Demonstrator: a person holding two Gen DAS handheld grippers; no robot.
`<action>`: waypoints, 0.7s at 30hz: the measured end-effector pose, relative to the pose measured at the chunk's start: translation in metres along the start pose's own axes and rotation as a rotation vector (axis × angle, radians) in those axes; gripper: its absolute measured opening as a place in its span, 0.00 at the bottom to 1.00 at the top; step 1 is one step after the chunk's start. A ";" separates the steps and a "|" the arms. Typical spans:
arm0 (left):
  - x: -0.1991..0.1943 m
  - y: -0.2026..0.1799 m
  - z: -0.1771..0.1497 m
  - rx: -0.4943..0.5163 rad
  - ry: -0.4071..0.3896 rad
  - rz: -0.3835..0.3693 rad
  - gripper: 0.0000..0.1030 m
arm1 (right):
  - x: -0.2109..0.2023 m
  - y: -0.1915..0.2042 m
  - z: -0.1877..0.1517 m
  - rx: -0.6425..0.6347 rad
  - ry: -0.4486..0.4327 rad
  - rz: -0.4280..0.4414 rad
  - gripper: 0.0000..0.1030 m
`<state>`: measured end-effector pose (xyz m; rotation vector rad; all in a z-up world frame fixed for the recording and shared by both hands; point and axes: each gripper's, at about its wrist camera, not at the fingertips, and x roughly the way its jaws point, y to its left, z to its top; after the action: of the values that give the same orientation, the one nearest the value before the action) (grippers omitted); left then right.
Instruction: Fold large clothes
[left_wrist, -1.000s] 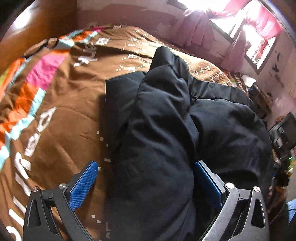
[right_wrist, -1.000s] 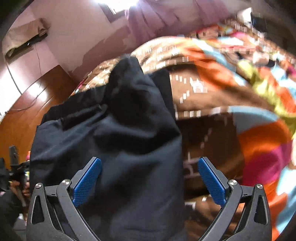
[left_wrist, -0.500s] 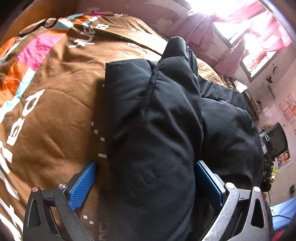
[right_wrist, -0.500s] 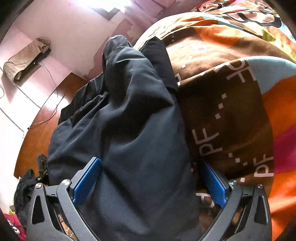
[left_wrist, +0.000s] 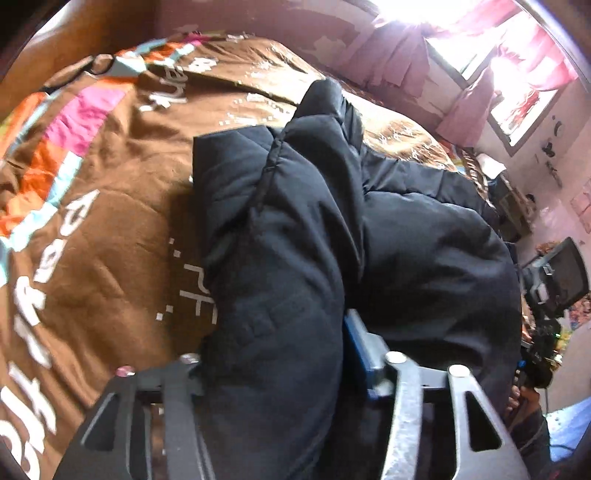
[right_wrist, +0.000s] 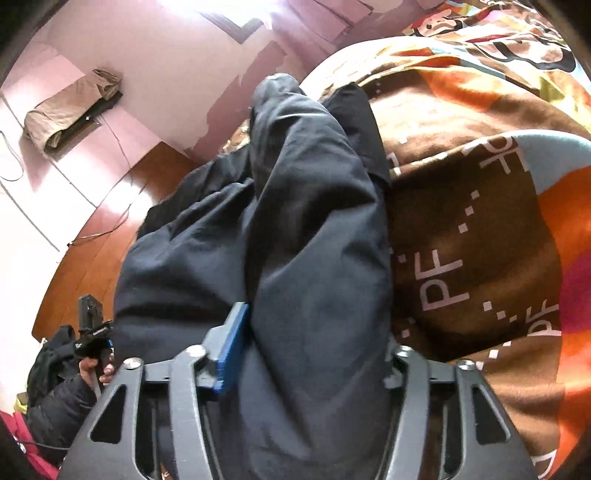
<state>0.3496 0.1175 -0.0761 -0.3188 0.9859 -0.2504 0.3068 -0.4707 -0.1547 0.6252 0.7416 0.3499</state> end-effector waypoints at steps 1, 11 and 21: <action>-0.005 -0.006 -0.002 0.004 -0.016 0.029 0.33 | -0.001 0.003 -0.001 -0.006 -0.008 0.004 0.35; -0.062 -0.076 0.001 0.088 -0.162 0.189 0.16 | -0.050 0.051 0.011 -0.219 -0.164 0.025 0.16; -0.084 -0.132 0.046 0.164 -0.294 0.155 0.15 | -0.088 0.112 0.076 -0.412 -0.373 0.042 0.15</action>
<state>0.3358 0.0317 0.0616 -0.1236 0.6905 -0.1364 0.2914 -0.4591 0.0054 0.3011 0.2851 0.3978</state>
